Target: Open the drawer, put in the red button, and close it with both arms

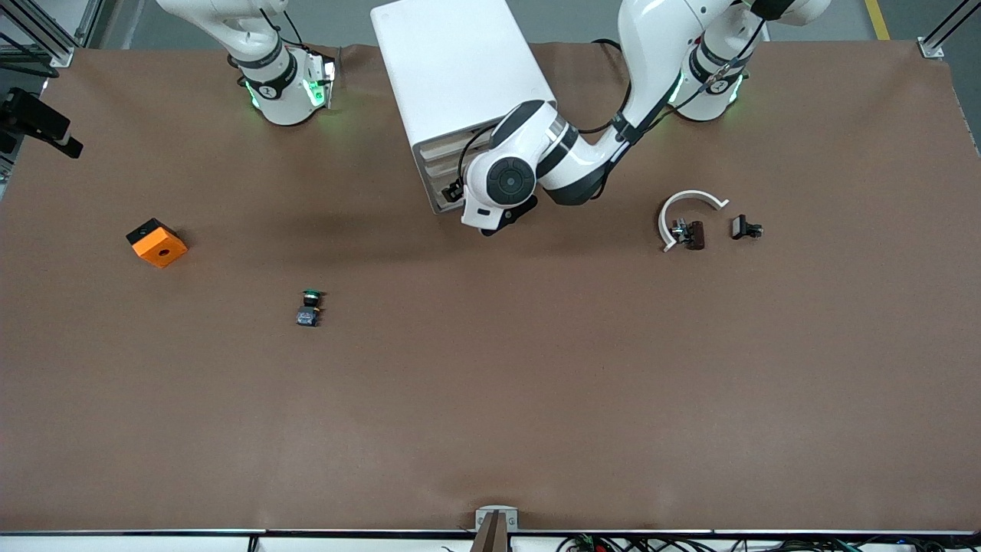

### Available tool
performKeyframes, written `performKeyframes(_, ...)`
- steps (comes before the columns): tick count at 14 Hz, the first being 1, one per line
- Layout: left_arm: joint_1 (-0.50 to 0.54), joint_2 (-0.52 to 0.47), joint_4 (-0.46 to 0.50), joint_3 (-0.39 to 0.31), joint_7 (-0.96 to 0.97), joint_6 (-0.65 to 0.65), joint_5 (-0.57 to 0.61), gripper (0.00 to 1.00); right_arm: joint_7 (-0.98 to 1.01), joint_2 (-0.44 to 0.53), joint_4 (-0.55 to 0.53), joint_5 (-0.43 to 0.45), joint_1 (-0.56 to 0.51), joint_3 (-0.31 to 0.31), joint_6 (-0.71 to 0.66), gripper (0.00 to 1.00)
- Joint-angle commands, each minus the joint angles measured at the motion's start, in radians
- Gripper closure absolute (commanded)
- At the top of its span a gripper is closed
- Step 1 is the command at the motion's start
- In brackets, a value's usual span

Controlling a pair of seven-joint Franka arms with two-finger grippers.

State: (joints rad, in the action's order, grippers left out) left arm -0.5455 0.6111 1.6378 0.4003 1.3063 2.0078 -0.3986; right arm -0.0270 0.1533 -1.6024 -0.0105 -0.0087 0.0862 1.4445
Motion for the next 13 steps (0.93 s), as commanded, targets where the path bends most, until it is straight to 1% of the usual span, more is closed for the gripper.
performKeyframes(1, 0.010, 0.009, -0.064, -0.020, 0.018, -0.020, 0.000, 0.00, -0.005, 0.011, 0.004, 0.040, -0.005, -0.028, -0.001, 0.00)
performKeyframes(3, 0.019, 0.006, -0.100, -0.072, 0.014, -0.020, 0.038, 0.00, -0.007, 0.011, 0.009, 0.052, -0.005, -0.029, -0.001, 0.00)
performKeyframes(4, 0.032, 0.006, -0.114, -0.083, 0.013, -0.020, 0.040, 0.00, -0.007, 0.011, 0.009, 0.052, -0.008, -0.029, -0.001, 0.00)
performKeyframes(5, 0.068, 0.006, -0.130, -0.093, 0.005, -0.020, 0.040, 0.00, -0.007, 0.011, 0.009, 0.052, -0.008, -0.029, -0.003, 0.00)
performKeyframes(7, 0.134, -0.001, -0.160, -0.094, -0.018, -0.020, 0.040, 0.00, -0.017, 0.011, 0.019, 0.050, -0.010, -0.029, -0.003, 0.00)
performKeyframes(10, 0.229, -0.057, -0.171, -0.094, -0.103, -0.032, 0.066, 0.00, -0.019, 0.011, 0.025, 0.047, -0.010, -0.028, -0.004, 0.00)
performKeyframes(13, 0.306, -0.117, -0.173, -0.097, -0.241, -0.150, 0.069, 0.00, -0.021, 0.011, 0.025, 0.043, -0.008, -0.028, -0.004, 0.00)
